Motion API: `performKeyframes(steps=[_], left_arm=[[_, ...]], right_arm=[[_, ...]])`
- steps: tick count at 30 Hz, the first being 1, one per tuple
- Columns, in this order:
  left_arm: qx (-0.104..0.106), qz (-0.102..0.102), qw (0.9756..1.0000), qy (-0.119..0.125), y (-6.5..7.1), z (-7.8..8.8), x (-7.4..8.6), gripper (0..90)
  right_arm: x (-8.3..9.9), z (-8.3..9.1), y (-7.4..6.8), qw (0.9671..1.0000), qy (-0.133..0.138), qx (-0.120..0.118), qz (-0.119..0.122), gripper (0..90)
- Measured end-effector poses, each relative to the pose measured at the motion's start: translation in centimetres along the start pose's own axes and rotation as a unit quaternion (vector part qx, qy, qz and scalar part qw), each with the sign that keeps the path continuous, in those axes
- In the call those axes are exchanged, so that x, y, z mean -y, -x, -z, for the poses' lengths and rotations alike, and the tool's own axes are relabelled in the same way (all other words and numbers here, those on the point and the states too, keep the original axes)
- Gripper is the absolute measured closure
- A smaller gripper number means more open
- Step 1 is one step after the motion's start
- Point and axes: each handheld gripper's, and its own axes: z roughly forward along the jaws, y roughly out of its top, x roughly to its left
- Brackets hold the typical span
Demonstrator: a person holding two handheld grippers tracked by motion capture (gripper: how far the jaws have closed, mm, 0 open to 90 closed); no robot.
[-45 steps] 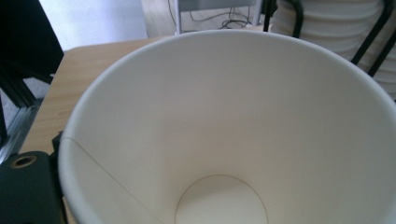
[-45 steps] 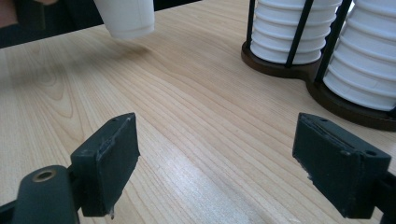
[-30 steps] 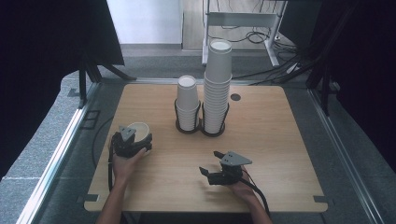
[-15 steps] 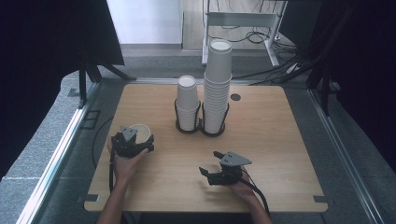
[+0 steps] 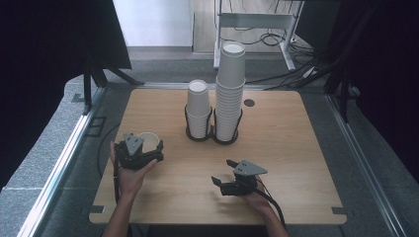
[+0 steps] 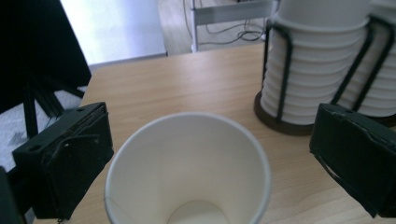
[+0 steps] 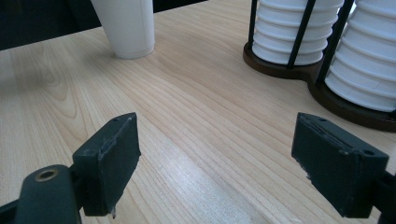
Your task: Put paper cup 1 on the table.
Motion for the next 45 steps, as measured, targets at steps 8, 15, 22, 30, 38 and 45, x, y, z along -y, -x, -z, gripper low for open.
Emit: performKeyframes(steps=[8,15,22,30,38,45], left_arm=[[0.053,-0.002,0.9982,0.027,1.3,1.3,-1.0,6.7],[0.112,0.011,0.9931,0.033,2.2,1.6,-1.2,10.7],[0.186,0.015,0.9825,0.009,2.6,1.1,-1.1,25.0],[0.219,0.021,0.9755,-0.003,3.1,0.5,-0.8,27.8],[0.24,0.03,0.9704,-0.009,4.1,0.3,-0.6,18.4],[0.273,0.034,0.961,-0.024,4.8,-0.1,-0.4,16.6]], right_arm=[[0.0,0.0,0.0,1.0,0.0,0.001,0.0,14.9],[0.0,0.1,0.1,1.0,0.001,0.002,0.001,14.9],[-0.1,0.2,0.1,1.0,0.004,0.002,0.002,14.9],[-0.1,0.3,0.2,1.0,0.008,0.005,-0.001,15.0],[-0.2,0.4,0.2,0.9999,0.012,0.005,-0.001,15.0],[-0.4,0.5,0.4,0.9999,0.016,0.006,-0.002,15.0]])
